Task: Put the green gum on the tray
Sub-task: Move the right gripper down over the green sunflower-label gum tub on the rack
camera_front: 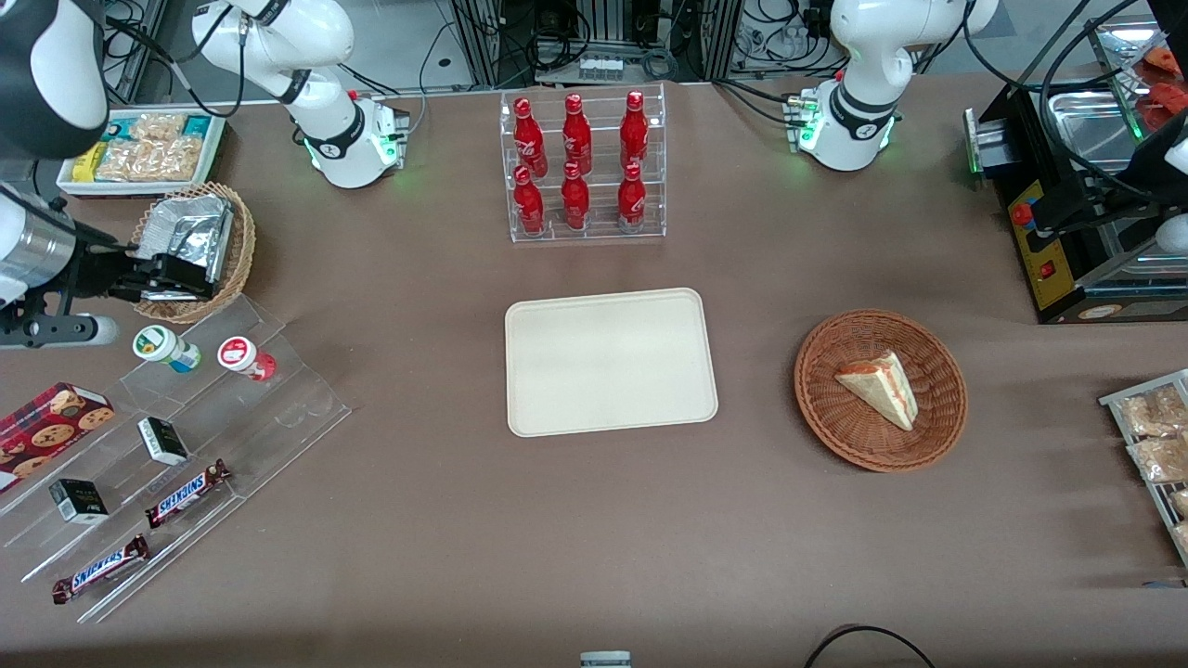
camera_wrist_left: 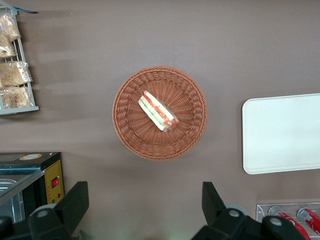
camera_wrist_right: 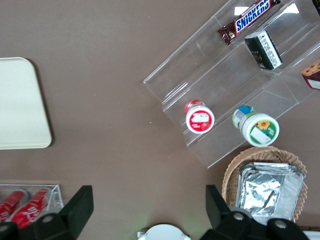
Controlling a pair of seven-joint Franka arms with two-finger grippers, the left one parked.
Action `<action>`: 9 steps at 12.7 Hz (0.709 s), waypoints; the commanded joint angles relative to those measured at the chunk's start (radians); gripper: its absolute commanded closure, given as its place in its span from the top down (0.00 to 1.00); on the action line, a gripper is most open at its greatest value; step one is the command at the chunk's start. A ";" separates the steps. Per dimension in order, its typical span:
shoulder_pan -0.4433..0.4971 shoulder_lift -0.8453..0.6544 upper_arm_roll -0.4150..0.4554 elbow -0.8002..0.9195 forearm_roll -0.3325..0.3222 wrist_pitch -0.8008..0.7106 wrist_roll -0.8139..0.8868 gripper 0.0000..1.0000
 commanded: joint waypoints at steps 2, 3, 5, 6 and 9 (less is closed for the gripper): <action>-0.004 -0.093 -0.067 -0.215 0.001 0.170 -0.173 1.00; -0.006 -0.116 -0.075 -0.275 0.000 0.219 -0.226 1.00; -0.004 -0.144 -0.107 -0.358 -0.010 0.301 -0.353 1.00; -0.004 -0.144 -0.125 -0.375 -0.011 0.331 -0.439 1.00; -0.006 -0.146 -0.161 -0.442 -0.014 0.439 -0.604 1.00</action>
